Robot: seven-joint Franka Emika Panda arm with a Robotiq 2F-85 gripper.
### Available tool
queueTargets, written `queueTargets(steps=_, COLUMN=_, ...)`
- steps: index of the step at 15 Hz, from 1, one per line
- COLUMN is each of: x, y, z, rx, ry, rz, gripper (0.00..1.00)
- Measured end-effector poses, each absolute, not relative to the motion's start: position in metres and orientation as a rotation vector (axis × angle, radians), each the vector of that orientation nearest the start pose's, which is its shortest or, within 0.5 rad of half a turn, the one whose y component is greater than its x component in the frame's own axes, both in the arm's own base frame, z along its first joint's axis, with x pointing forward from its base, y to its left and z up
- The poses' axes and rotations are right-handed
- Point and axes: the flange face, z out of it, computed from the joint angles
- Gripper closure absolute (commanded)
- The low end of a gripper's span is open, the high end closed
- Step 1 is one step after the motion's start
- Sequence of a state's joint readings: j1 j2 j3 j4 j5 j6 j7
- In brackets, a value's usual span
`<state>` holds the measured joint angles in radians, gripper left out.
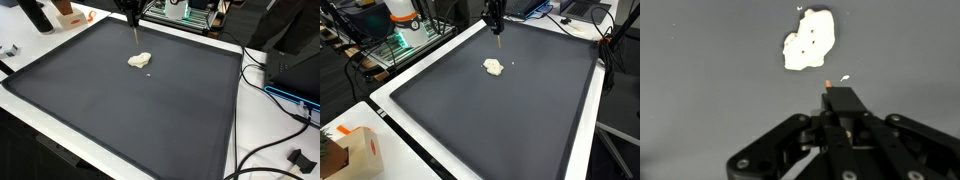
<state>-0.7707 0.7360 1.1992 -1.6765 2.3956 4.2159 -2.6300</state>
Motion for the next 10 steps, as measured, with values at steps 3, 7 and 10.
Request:
queueTargets(steps=3, x=0.51, y=0.022, z=0.366, rx=-3.111, ry=-0.12, rz=-0.227, gripper=0.97)
queueTargets(steps=7, x=0.505, y=0.025, z=0.373, rx=-3.17, ry=-0.084, rz=-0.219, gripper=0.87)
queueTargets(steps=10, x=0.506, y=0.028, z=0.374, rx=-3.178, ry=-0.087, rz=-0.232, gripper=0.87)
